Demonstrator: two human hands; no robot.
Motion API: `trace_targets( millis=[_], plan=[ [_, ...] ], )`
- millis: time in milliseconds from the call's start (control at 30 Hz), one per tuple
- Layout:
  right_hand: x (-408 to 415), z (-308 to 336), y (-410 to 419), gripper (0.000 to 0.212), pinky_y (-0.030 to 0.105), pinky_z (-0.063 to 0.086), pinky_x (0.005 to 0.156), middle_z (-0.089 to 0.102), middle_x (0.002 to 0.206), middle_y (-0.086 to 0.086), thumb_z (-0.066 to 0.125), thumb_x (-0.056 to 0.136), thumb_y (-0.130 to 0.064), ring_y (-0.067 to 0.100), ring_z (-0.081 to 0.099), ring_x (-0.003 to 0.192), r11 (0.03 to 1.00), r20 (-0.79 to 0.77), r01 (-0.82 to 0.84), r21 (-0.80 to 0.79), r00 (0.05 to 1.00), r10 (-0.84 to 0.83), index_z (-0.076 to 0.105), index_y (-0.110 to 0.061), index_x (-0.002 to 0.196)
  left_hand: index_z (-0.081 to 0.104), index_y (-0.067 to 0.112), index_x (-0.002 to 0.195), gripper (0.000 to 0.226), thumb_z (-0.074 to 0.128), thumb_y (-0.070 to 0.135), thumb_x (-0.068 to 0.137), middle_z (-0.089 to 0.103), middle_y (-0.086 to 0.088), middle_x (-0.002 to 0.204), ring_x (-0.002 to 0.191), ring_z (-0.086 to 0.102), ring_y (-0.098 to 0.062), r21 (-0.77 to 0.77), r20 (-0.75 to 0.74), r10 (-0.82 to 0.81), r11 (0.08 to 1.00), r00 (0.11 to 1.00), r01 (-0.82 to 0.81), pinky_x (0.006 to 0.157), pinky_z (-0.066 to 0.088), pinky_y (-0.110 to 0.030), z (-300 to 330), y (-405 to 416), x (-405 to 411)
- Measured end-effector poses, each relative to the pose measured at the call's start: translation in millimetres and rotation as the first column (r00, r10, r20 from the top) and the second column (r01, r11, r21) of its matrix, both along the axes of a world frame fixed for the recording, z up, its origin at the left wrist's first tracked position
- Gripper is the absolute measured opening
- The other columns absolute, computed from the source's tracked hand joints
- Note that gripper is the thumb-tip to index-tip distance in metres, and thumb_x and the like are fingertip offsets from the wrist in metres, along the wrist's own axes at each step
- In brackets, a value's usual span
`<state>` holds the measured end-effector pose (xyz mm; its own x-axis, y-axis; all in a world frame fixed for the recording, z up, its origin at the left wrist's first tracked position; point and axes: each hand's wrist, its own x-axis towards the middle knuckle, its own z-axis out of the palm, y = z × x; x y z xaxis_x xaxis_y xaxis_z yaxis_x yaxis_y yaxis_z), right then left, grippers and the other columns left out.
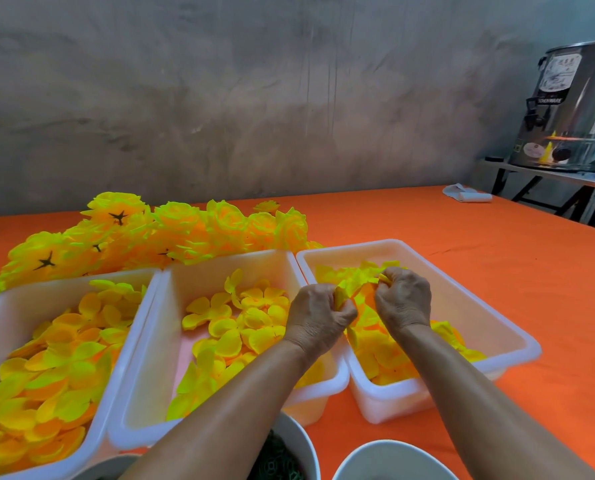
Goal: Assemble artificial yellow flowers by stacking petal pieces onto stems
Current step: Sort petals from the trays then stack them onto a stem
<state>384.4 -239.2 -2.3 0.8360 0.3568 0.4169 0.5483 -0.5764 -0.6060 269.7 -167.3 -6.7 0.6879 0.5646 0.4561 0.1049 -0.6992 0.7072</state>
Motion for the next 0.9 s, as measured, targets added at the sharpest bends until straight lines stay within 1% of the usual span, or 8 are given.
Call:
trace_targets(
  millis=[100,233,367,533,633,700,767,900],
  plan=[
    [-2,-1,1,0.018,0.038,0.042,0.074,0.064,0.099,0.028,0.053,0.084,-0.006,0.042,0.057,0.095,0.999,-0.006,0.013,-0.041,1.000,-0.013,0.068,-0.003,0.092,0.049,0.004,0.054,0.030,0.049,0.028,0.072,0.051,-0.028,0.063,0.056,0.039,-0.028,0.044,-0.032,0.004,0.999,0.999,-0.002,0.055,0.038,-0.038,-1,1,2],
    [0,-2,1,0.013,0.036,0.042,0.071,0.065,0.099,0.025,0.053,0.081,-0.004,0.042,0.057,0.095,0.996,-0.019,0.060,-0.062,0.998,-0.062,0.066,-0.006,0.084,0.037,0.015,0.049,0.038,0.059,0.016,0.080,0.039,-0.010,0.056,0.057,0.039,-0.022,0.118,-0.070,0.022,0.993,0.997,-0.013,0.055,0.036,-0.037,-4,3,6],
    [-3,-4,3,0.012,0.035,0.041,0.070,0.065,0.096,0.025,0.052,0.078,0.000,0.043,0.057,0.094,0.995,0.005,0.075,-0.065,0.997,-0.075,0.063,-0.006,0.076,0.046,0.008,0.054,0.027,0.052,0.026,0.074,0.041,-0.012,0.058,0.057,0.038,-0.021,0.108,-0.086,-0.010,0.994,0.996,0.019,0.055,0.037,-0.037,-2,-1,4],
    [21,-2,-14,0.024,0.039,0.045,0.090,0.063,0.110,0.027,0.050,0.085,-0.003,0.041,0.058,0.107,0.977,-0.084,0.209,-0.036,0.974,-0.211,0.068,0.000,0.100,0.037,0.012,0.049,0.024,0.047,0.024,0.067,0.035,-0.025,0.057,0.053,0.030,-0.025,0.118,-0.025,-0.052,0.992,0.998,0.054,0.051,0.030,-0.038,-2,-2,-5],
    [18,-5,-2,0.017,0.037,0.040,0.085,0.064,0.105,0.028,0.055,0.087,-0.009,0.040,0.058,0.102,0.998,-0.082,0.053,-0.017,0.995,-0.054,0.069,-0.002,0.092,0.041,0.011,0.050,0.029,0.045,0.033,0.069,0.042,-0.025,0.058,0.054,0.037,-0.028,0.021,0.041,-0.042,0.999,0.998,0.041,0.055,0.035,-0.038,-1,-2,-4],
    [21,-5,3,0.018,0.040,0.038,0.076,0.058,0.085,0.032,0.057,0.087,-0.013,0.038,0.056,0.085,0.990,-0.164,0.010,0.140,0.986,0.013,0.065,-0.003,0.076,0.047,0.005,0.055,0.045,0.041,0.048,0.069,0.052,-0.025,0.063,0.062,0.049,-0.037,0.005,0.032,-0.030,1.000,0.999,0.030,0.060,0.039,-0.041,-1,0,0],
    [28,-1,0,0.021,0.042,0.039,0.068,0.050,0.069,0.023,0.056,0.086,-0.013,0.032,0.046,0.072,0.908,-0.322,0.081,0.410,0.945,0.061,0.061,-0.002,0.069,0.047,0.008,0.059,0.044,0.047,0.049,0.074,0.053,-0.021,0.065,0.069,0.054,-0.039,0.010,-0.020,-0.024,1.000,1.000,0.024,0.062,0.038,-0.038,-3,3,2],
    [31,13,-12,0.027,0.025,0.037,0.049,0.050,0.049,-0.001,0.052,0.086,-0.003,0.015,0.045,0.050,0.553,-0.479,0.233,0.800,0.803,0.355,0.051,-0.014,0.061,0.058,0.014,0.070,0.031,0.064,0.040,0.086,0.065,-0.014,0.087,0.090,0.058,-0.032,0.243,-0.274,-0.050,0.963,0.960,0.119,0.073,0.033,-0.033,-2,-2,9]
  ],
)
